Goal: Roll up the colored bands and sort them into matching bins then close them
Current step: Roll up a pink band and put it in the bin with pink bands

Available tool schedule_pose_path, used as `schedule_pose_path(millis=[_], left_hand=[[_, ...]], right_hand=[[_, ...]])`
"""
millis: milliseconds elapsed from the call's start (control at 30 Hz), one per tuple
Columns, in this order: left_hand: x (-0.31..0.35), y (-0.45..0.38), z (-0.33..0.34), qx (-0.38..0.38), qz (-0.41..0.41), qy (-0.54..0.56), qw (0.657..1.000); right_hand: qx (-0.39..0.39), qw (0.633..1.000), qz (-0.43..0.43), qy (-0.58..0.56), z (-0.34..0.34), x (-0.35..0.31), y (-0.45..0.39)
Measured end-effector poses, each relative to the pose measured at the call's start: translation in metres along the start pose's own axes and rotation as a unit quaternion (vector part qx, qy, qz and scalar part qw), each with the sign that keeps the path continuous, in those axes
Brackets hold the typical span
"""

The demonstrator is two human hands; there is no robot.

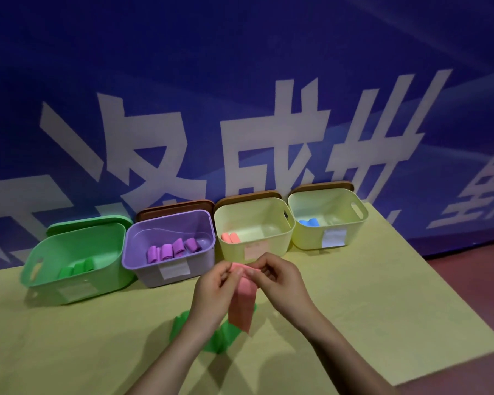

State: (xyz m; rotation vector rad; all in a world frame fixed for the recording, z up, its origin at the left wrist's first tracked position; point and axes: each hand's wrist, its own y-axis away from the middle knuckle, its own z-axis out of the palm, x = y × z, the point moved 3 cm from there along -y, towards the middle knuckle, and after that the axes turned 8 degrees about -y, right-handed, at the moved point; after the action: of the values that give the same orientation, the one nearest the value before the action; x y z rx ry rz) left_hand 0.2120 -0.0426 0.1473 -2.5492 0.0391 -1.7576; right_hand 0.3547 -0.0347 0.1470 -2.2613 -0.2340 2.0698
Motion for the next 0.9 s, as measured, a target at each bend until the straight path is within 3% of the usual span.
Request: schedule_pose_path(millis=[133, 233, 333, 533, 733, 800, 900], left_hand=[[0.011, -0.002, 0.005, -0.022, 0.012, 0.014, 1.000], [0.022, -0.006, 0.008, -0.057, -0.063, 0.134, 0.987], [0.022, -0.008, 0.011, -0.076, -0.154, 0.247, 0.954], [0.021, -0.003, 0.007, -0.049, -0.130, 0.275, 0.951], [0.016, -0.003, 0.000, -0.003, -0.139, 0.266, 0.954], [0.017, -0.003, -0.004, -0.004, -0.122, 0.251, 0.960], [0.022, -0.005, -0.010, 0.008, -0.086, 0.205, 0.975]], right_hand=[[0.010, 0.999, -0.030, 0.006, -0.009, -0.008, 0.003], [0.021, 0.998, -0.054, -0.017, -0.016, -0.020, -0.001], [0.040, 0.996, -0.075, -0.037, -0.022, -0.030, -0.004], [0.015, 0.973, -0.207, 0.106, -0.017, -0.030, -0.005], [-0.032, 0.912, -0.330, 0.243, -0.004, -0.026, -0.011], [-0.055, 0.927, -0.308, 0.208, -0.004, -0.025, -0.015], [-0.083, 0.975, -0.174, 0.108, -0.001, -0.020, -0.019]])
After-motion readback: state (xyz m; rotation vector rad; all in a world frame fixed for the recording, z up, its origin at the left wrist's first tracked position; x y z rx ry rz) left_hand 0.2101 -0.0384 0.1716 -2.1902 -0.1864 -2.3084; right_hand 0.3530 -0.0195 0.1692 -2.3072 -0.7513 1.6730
